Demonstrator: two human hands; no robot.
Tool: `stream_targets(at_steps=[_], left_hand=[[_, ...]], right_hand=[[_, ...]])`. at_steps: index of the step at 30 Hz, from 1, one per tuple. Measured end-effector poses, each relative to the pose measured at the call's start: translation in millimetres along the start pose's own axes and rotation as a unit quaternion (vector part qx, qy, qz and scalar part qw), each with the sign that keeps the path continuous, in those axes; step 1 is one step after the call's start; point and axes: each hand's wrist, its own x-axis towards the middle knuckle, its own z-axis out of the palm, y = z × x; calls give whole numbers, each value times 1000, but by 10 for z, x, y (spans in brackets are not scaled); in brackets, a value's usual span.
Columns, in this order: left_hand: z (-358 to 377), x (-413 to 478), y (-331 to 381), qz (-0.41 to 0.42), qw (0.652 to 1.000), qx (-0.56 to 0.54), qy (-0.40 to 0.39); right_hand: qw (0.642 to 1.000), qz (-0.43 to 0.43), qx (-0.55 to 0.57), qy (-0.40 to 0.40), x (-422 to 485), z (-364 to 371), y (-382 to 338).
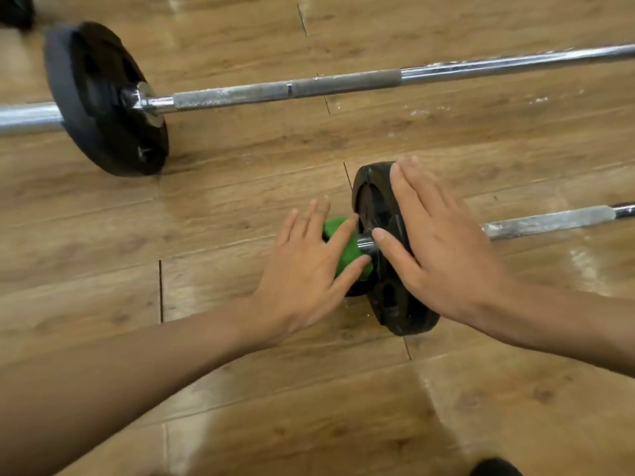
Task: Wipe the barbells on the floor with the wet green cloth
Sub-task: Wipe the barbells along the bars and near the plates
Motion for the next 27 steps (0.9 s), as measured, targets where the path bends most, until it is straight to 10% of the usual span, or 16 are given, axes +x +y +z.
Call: stream_targets(at_steps=[7, 12, 19, 27], left_hand=[[665, -54, 462, -9, 973, 22, 230], [680, -235, 283, 52, 975, 115, 185], [426, 64, 261, -154, 970, 41, 185], [396, 61, 87, -80, 978, 42, 190]], right_hand=[[982, 12, 162, 99, -123, 230, -29], [984, -21, 150, 96, -199, 222, 27], [988, 12, 133, 74, 51, 182, 16], [992, 2, 109, 59, 73, 146, 37]])
